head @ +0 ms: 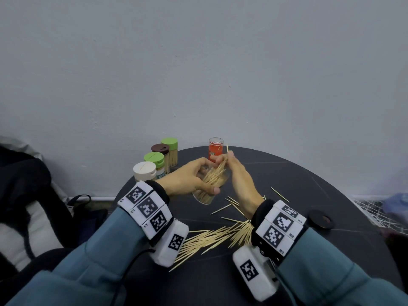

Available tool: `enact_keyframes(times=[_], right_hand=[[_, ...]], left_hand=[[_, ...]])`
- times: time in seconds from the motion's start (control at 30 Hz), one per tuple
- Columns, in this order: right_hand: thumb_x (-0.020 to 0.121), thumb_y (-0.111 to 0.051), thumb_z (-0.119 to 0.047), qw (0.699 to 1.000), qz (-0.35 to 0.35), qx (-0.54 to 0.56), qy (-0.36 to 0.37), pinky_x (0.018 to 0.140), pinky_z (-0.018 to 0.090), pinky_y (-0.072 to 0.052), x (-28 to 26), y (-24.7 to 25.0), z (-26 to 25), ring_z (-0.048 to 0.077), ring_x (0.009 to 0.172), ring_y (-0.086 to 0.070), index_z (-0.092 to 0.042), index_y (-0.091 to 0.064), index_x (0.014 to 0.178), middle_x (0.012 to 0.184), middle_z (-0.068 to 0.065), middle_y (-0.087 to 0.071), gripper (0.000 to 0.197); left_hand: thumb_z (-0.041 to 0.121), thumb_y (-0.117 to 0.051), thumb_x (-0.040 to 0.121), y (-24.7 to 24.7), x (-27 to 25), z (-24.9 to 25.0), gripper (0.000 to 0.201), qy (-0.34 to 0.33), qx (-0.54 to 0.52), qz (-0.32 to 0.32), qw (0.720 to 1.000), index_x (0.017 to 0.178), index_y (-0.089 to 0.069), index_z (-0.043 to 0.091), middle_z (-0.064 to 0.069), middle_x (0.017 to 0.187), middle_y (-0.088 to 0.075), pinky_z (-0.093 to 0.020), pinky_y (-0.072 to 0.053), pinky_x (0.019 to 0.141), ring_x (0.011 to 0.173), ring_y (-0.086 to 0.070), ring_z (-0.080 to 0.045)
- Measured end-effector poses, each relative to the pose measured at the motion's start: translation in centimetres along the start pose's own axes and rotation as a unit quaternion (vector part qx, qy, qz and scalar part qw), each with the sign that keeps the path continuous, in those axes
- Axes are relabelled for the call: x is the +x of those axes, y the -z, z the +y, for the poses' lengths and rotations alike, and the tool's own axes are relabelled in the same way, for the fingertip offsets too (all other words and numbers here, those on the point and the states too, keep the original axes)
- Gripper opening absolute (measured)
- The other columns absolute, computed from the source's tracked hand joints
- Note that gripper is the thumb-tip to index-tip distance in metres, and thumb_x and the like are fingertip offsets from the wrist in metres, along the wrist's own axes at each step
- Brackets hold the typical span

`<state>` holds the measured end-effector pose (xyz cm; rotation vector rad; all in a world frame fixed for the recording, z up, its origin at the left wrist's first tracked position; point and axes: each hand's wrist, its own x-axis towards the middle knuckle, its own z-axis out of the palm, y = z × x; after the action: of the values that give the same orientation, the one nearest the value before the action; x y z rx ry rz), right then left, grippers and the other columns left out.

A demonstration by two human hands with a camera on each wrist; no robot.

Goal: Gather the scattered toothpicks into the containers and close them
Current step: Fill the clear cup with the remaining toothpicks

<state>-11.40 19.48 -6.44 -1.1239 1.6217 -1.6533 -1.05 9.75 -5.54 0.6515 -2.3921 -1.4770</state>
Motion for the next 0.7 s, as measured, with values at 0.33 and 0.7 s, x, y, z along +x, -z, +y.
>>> enact_keyframes(times=[0.33, 0.7], right_hand=[[0.1, -0.028, -0.005, 0.996, -0.037, 0.068, 0.045, 0.057, 0.002, -0.044, 0.4, 0.44, 0.05, -0.014, 0.071, -0.062, -0.002, -0.042, 0.113, 0.094, -0.001, -0.065, 0.019], [0.101, -0.027, -0.009, 0.997, -0.03, 0.06, 0.041, 0.064, 0.002, -0.044, 0.51, 0.21, 0.2, -0.011, 0.088, -0.059, -0.002, -0.051, 0.096, 0.126, 0.006, -0.057, 0.026]], left_hand=[[0.009, -0.074, 0.078, -0.02, -0.15, 0.29, 0.056, 0.02, -0.037, -0.003, 0.999, 0.125, -0.045, 0.017, -0.005, 0.11, -0.06, -0.028, -0.047, 0.075, 0.101, -0.057, -0.017], [0.008, -0.074, 0.078, 0.0, -0.02, 0.1, 0.045, 0.021, -0.06, 0.004, 0.998, 0.114, -0.049, 0.02, 0.002, 0.097, -0.062, -0.025, -0.046, 0.067, 0.091, -0.059, -0.011]])
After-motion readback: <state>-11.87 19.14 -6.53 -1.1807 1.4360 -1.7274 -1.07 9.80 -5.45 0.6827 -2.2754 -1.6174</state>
